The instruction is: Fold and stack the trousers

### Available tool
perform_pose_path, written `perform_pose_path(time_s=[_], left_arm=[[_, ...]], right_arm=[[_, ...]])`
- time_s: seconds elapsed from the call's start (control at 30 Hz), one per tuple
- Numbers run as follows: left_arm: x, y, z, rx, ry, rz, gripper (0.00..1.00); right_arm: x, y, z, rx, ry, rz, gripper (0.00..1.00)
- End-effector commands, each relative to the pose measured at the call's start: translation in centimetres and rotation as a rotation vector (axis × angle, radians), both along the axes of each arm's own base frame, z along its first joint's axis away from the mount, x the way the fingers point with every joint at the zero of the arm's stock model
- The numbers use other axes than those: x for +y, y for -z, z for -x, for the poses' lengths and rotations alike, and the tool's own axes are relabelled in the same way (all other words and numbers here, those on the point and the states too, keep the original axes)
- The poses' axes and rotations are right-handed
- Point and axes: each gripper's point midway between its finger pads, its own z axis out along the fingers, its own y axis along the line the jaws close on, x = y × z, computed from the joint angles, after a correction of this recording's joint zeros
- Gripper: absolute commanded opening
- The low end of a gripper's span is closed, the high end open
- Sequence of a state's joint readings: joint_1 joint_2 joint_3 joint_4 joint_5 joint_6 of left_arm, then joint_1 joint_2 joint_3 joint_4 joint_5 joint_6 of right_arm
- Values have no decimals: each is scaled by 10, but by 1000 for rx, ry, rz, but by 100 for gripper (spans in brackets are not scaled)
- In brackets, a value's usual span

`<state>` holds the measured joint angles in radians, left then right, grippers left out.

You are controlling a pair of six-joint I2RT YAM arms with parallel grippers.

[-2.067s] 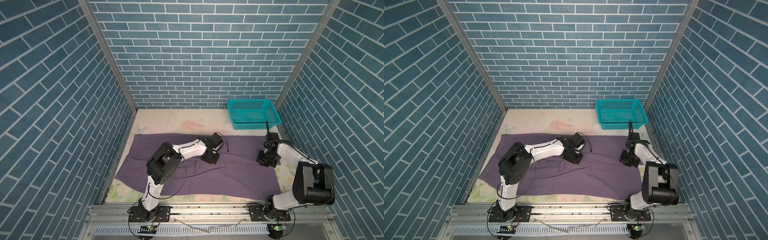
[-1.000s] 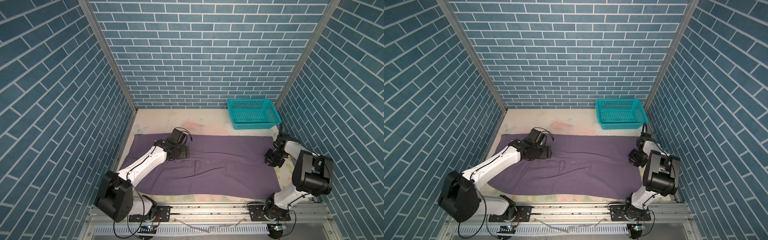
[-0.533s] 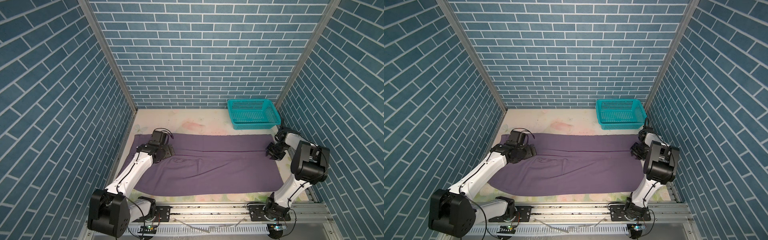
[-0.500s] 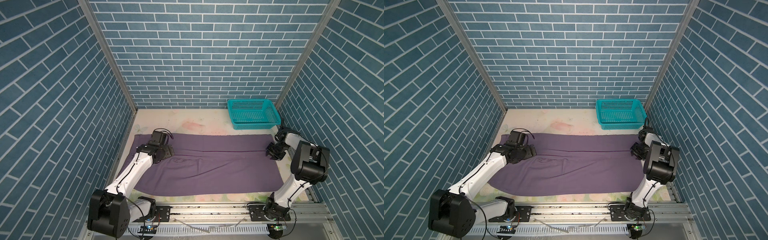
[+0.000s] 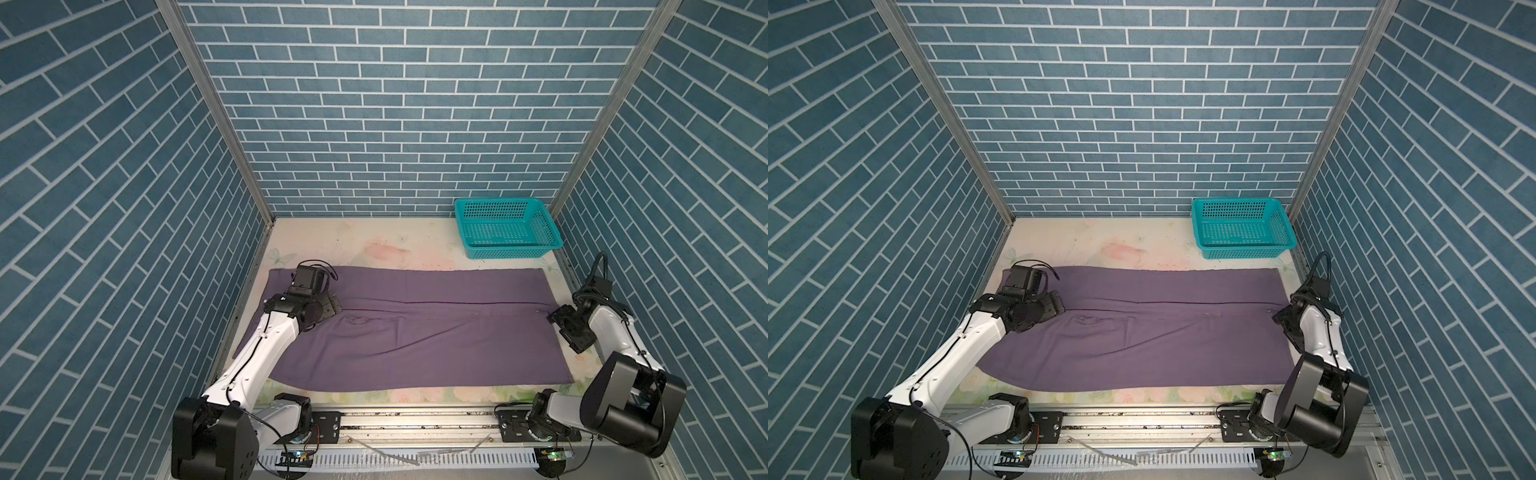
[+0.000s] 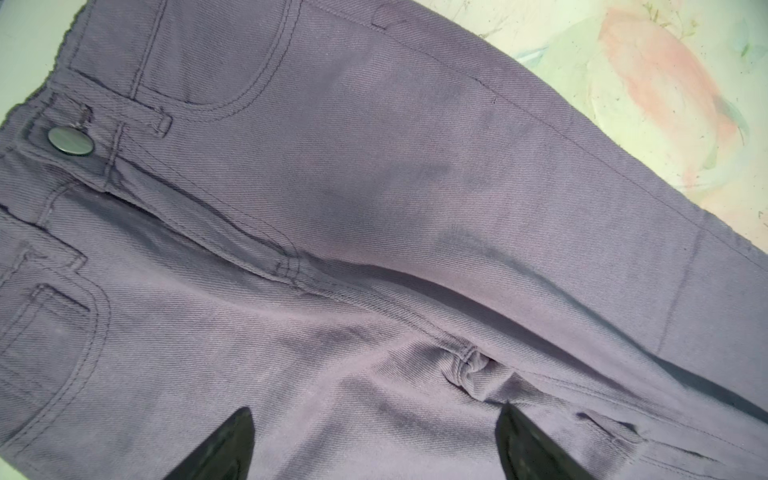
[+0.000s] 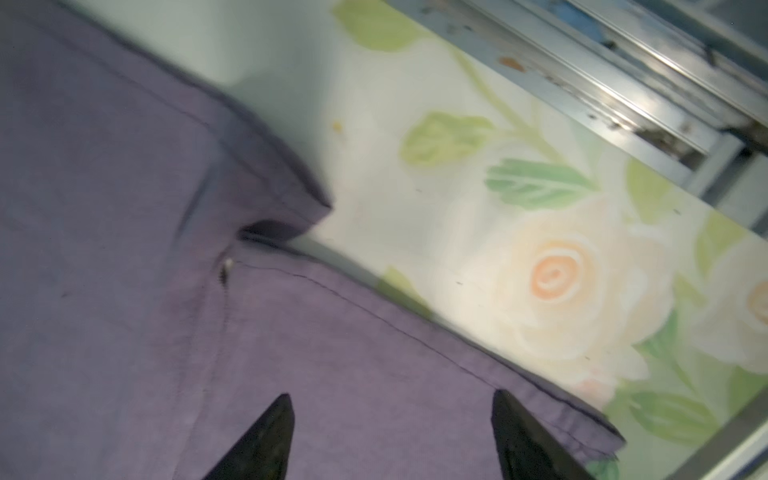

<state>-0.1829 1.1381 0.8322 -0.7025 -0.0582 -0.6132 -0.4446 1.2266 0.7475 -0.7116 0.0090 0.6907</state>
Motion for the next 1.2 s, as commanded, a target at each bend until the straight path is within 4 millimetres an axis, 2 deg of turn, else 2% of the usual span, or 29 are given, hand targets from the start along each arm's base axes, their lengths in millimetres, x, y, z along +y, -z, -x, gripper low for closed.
perform_pose_path(time_s=[0.0, 0.17, 0.33, 0.4, 0.53, 0.6, 0.73, 0.77, 0.97, 1.13, 1.17], left_arm=[[0, -1, 2, 13, -2, 8, 93], [5, 0, 10, 27, -32, 3, 94], [11, -4, 14, 21, -65, -1, 96], [12, -5, 14, 20, -73, -1, 96], [14, -4, 14, 28, -89, -8, 96], [15, -3, 15, 35, -98, -5, 96], [23, 4, 23, 72, -145, -5, 96], [27, 7, 28, 86, -165, -6, 96], [54, 14, 61, 116, -303, -15, 99], [75, 18, 91, 131, -418, -14, 99], [77, 27, 100, 158, -437, -10, 99]], right_arm=[[-8, 11, 29, -11, 227, -32, 98], [-14, 25, 50, -15, 353, -93, 99], [-15, 37, 66, 3, 390, -113, 98], [-16, 42, 71, 3, 406, -136, 94], [0, 58, 65, -40, 397, -217, 74], [2, 64, 65, -43, 400, -231, 59], [0, 66, 62, -49, 390, -237, 7], [0, 64, 60, -52, 390, -239, 0], [-15, 45, 52, -88, 377, -202, 0], [-48, 12, 49, -131, 413, -87, 0], [-55, 6, 50, -135, 431, -70, 0]])
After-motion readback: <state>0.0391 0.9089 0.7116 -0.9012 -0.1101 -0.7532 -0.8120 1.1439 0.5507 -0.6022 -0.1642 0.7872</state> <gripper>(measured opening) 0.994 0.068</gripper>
